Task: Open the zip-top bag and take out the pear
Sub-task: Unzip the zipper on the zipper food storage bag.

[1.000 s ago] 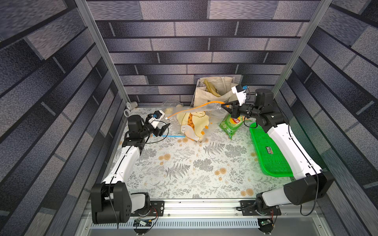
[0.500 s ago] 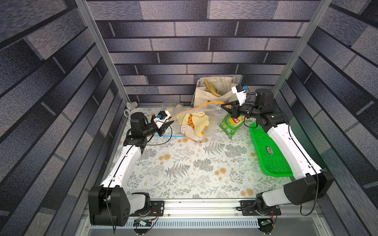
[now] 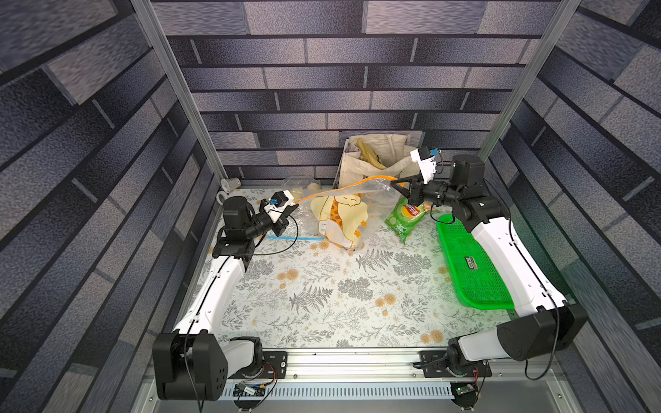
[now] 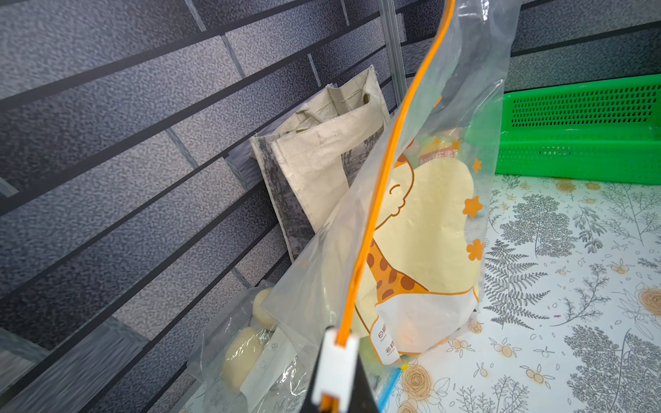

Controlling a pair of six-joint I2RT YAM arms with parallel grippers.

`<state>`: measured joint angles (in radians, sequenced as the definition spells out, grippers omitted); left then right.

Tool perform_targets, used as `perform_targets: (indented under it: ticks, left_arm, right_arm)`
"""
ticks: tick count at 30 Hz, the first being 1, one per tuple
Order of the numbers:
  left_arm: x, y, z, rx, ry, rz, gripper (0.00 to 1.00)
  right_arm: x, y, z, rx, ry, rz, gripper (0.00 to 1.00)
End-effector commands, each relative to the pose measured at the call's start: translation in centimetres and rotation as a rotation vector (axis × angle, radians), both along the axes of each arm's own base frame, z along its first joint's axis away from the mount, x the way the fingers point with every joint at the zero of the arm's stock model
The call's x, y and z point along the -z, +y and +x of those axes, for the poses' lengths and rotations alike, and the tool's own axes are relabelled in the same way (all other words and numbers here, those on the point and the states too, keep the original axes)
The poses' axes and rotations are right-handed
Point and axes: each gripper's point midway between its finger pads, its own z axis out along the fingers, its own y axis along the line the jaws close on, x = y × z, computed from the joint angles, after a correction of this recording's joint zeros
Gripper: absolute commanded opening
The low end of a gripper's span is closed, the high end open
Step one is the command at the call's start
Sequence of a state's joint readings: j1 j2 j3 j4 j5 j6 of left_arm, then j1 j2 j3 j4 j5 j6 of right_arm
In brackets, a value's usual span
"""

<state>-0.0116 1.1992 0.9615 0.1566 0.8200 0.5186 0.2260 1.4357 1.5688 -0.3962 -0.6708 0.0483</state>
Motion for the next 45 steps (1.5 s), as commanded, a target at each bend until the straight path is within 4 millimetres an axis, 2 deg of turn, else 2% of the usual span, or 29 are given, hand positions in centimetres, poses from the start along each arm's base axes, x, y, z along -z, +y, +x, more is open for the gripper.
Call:
perform_targets:
  ticks: [1,3,4,5,7,12,15,17,22,28,34,40,45]
  left_arm:
    - [-4.3,-0.6,-1.5,0.051,-0.078,-0.030,0.00]
    - [-5.1,-1.0,-2.0,0.073,-0.084,-0.027,0.00]
    - [-5.5,-1.1,-2.3,0.078,-0.086,-0.025,0.00]
    - [-5.6,-1.7,-2.9,0.123,-0.083,-0.023,0.00]
    - [-6.1,-2.0,-3.5,0.147,-0.063,-0.011,0.00]
    - [-7.2,-2.3,-4.2,0.168,0.034,-0.009,0.00]
    - [-8.1,-2.8,-4.9,0.205,0.105,-0.015,0.00]
    - [-9.0,-3.1,-5.0,0.226,0.137,-0.020,0.00]
    - [-10.1,-4.1,-4.6,0.264,0.229,-0.003,0.00]
    - [-9.9,-4.9,-3.9,0.280,0.314,-0.014,0.00]
    - [-9.3,-5.3,-4.5,0.322,0.345,-0.035,0.00]
    - [-9.4,-5.6,-5.1,0.339,0.346,-0.048,0.00]
    - [-9.4,-5.7,-5.4,0.342,0.345,-0.047,0.00]
  right_arm:
    - [-0.6,-0.5,-1.1,-0.002,-0.013,0.004,0.06]
    - [-0.4,-0.4,-1.5,-0.018,-0.022,-0.009,0.21]
    - [-0.5,-0.3,-1.8,-0.038,-0.039,-0.014,0.33]
    - [-0.8,-0.1,-2.5,-0.069,-0.066,-0.012,0.45]
    - [-2.0,0.4,-4.1,-0.138,-0.141,-0.003,0.59]
    - [-6.5,-0.1,-6.4,-0.117,-0.404,-0.062,0.66]
    - [-8.1,0.5,-6.9,-0.143,-0.468,-0.115,0.66]
    - [-8.6,1.6,-7.2,-0.184,-0.477,-0.146,0.65]
    - [-9.3,6.0,-8.5,-0.315,-0.470,-0.164,0.63]
    - [-10.2,10.9,-8.9,-0.343,-0.447,-0.177,0.60]
    - [-8.3,14.5,-8.6,-0.410,-0.468,-0.258,0.51]
    - [-6.5,16.7,-8.5,-0.478,-0.580,-0.341,0.49]
    - [-5.5,18.7,-8.2,-0.506,-0.673,-0.392,0.43]
